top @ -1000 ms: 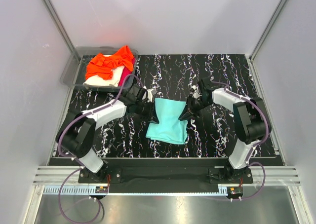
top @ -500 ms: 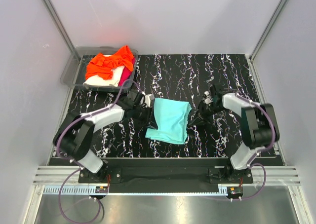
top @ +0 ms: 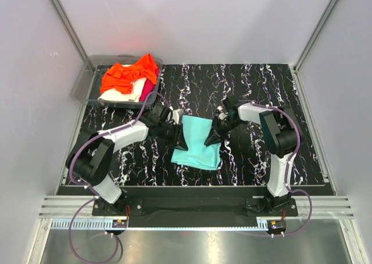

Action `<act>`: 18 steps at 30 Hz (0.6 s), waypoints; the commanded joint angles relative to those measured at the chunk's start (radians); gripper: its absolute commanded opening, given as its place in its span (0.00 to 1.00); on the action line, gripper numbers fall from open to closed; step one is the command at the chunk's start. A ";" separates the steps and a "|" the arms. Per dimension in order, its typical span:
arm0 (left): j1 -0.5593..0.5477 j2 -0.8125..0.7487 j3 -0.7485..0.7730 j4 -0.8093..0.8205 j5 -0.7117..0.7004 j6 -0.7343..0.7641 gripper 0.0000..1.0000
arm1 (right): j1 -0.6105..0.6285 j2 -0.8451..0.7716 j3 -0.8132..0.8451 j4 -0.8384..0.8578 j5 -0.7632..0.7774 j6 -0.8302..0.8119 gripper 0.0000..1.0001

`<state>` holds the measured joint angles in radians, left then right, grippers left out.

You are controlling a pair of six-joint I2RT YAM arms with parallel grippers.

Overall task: Fold and stack the t-shirts
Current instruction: Fold the tshirt

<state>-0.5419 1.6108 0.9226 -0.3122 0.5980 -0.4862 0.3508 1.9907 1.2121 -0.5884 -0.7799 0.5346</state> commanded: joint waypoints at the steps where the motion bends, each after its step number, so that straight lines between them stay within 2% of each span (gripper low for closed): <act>1: 0.002 0.023 -0.001 0.025 0.000 0.029 0.26 | -0.018 0.011 -0.021 0.007 -0.039 -0.044 0.20; 10: 0.002 -0.047 -0.037 0.012 0.034 0.026 0.26 | -0.101 -0.136 -0.252 0.002 0.050 -0.097 0.20; 13: 0.000 -0.080 -0.042 0.010 0.078 0.000 0.27 | -0.098 -0.231 -0.284 -0.005 0.076 -0.076 0.23; 14: -0.001 -0.083 -0.044 0.012 0.088 -0.002 0.27 | -0.096 -0.277 -0.287 -0.005 0.073 -0.067 0.26; 18: -0.009 -0.092 -0.034 0.013 0.123 -0.014 0.27 | -0.053 -0.343 -0.266 -0.008 0.054 -0.001 0.31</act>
<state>-0.5446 1.5524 0.8783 -0.3199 0.6529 -0.4847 0.2630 1.7180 0.9195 -0.5980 -0.7235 0.4877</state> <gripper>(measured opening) 0.265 0.306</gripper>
